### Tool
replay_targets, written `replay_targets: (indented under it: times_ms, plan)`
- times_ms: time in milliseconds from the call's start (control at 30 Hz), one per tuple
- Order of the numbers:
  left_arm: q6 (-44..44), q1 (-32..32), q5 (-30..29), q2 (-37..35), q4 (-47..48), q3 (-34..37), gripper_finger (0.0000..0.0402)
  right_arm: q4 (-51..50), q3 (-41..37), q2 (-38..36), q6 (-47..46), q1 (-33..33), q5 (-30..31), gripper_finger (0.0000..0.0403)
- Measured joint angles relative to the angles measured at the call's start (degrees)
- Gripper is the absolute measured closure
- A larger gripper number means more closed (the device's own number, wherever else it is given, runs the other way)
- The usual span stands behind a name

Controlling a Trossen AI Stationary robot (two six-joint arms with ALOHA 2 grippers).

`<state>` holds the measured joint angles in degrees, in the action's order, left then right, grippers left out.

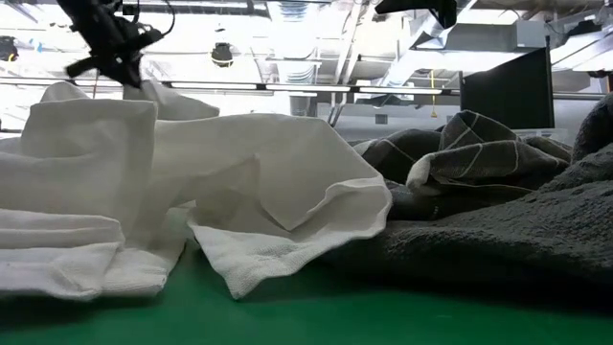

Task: Sort towels by color in basket
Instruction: Put the white towel into the left transparent bin

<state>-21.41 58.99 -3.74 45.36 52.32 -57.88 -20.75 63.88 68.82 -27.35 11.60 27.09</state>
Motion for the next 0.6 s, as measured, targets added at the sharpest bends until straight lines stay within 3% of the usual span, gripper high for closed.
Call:
replay_targets:
  times_ms: [133, 267, 433, 600]
  plan:
    - [-6.5, 0.6, -10.3, 0.2, 4.1, 0.0, 0.0401, 0.0, 0.0, 0.0, 0.0, 0.0, 0.0, 0.0275]
    - [-11.9, 1.7, -14.7, 0.8, 4.9, 0.0, 0.0401, 0.0, 0.0, 0.2, 0.0, 0.0, 0.0, 0.0275]
    - [-15.4, 2.2, -15.6, 1.5, 2.1, 0.0, 0.0401, 0.1, 0.0, 0.7, -0.1, 0.6, 0.0, 0.0275]
    - [-12.0, 2.1, -8.8, 4.3, -2.7, 0.0, 0.0401, 0.3, 0.0, 1.6, -0.2, 1.2, 0.0, 0.0275]
